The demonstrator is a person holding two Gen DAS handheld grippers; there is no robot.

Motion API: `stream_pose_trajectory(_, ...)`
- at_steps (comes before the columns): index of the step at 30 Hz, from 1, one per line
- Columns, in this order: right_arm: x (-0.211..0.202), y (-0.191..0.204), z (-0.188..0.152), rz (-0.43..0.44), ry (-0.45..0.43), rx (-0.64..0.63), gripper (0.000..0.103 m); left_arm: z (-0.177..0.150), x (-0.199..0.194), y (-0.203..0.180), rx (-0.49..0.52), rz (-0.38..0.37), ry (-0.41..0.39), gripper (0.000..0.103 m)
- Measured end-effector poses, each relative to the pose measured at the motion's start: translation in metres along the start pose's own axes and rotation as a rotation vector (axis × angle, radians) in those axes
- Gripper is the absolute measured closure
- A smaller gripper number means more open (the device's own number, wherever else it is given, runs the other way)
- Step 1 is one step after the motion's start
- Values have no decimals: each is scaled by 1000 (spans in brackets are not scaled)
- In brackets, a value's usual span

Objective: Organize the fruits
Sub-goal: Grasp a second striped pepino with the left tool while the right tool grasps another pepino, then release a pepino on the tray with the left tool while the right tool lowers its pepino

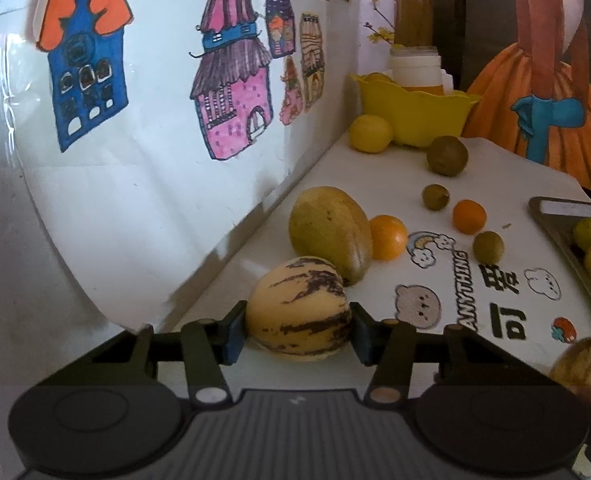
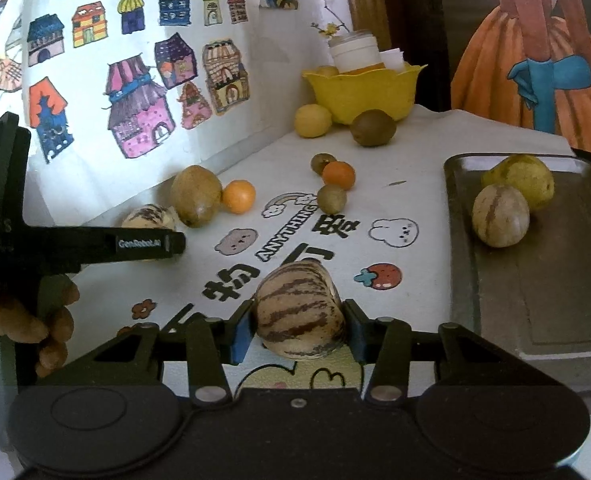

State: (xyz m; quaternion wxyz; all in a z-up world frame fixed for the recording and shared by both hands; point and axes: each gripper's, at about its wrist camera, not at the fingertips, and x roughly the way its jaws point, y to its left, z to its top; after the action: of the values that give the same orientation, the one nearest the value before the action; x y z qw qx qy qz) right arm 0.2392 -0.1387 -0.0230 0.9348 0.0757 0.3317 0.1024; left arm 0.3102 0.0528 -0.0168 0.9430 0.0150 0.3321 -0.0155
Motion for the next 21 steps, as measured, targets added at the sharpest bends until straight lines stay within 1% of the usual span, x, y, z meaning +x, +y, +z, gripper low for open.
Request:
stream_pose_trajectory(8, -10, -4, -5, 40, 3, 1, 55, -10, -16, -7, 2, -69, 19, 47)
stream_pose_trajectory(11, -17, -9, -8, 50, 5, 16, 55, -14, -22, -12, -1, -115, 23, 47)
stream_pose_trajectory(14, -27, -18, -11, 62, 3, 35, 55, -19, -29, -20, 8, -142, 22, 47)
stream_pose_trajectory(21, -64, -45, -17, 79, -51, 48, 55, -27, -40, -43, 11, -230, 26, 47)
